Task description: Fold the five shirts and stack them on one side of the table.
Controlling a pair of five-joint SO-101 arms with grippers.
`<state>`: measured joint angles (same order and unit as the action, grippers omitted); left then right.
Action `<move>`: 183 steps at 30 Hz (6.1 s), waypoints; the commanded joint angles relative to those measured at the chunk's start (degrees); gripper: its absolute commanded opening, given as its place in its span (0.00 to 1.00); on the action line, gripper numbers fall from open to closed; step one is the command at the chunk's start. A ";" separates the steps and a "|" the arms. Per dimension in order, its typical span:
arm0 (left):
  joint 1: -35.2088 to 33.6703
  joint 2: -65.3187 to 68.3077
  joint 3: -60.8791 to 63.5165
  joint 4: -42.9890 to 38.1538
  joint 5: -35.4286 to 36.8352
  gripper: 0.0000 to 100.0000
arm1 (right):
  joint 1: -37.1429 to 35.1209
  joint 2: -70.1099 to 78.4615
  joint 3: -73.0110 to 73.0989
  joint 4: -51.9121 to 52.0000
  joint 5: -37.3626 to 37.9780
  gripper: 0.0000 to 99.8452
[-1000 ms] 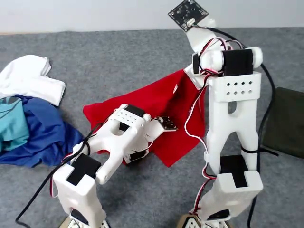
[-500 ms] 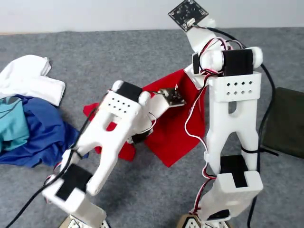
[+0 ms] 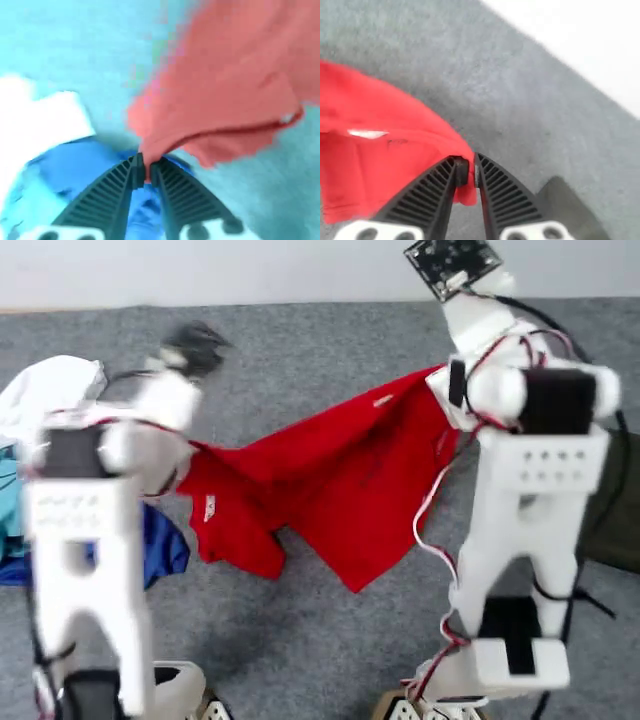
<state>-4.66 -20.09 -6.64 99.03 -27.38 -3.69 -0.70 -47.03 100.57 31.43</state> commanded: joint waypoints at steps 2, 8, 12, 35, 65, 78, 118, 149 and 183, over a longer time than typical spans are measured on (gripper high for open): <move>-3.16 -9.67 -9.54 1.32 0.26 0.00 | 1.01 -9.54 -0.70 1.80 -0.53 0.01; -3.25 -17.05 -18.15 -3.60 -0.53 0.00 | 3.91 -19.82 -0.70 1.80 -0.26 0.01; -3.34 -20.66 -21.93 -9.76 -3.34 0.00 | 10.42 -26.07 -0.70 1.80 -0.09 0.01; -3.34 -37.10 -22.81 -39.91 -15.30 0.00 | 23.34 -48.57 -0.44 1.80 6.68 0.01; -3.16 -39.12 29.41 -50.46 -16.79 0.00 | 19.56 -49.54 56.44 -27.74 6.24 0.01; -1.76 -31.82 68.00 -93.01 -21.80 0.00 | 11.30 -48.66 90.11 -65.01 6.77 0.01; -3.16 39.38 6.73 -108.13 -22.42 0.00 | 10.95 9.63 45.80 -82.07 9.32 0.01; -4.92 8.53 6.55 -1.49 -49.05 0.00 | 10.86 -11.21 45.80 -21.93 15.82 0.01; -1.58 -24.35 43.03 1.67 -49.93 0.00 | 15.34 -13.93 61.19 -15.25 21.45 0.01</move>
<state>-8.26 -41.36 36.18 98.86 -79.60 9.85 -11.69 13.98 88.26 50.77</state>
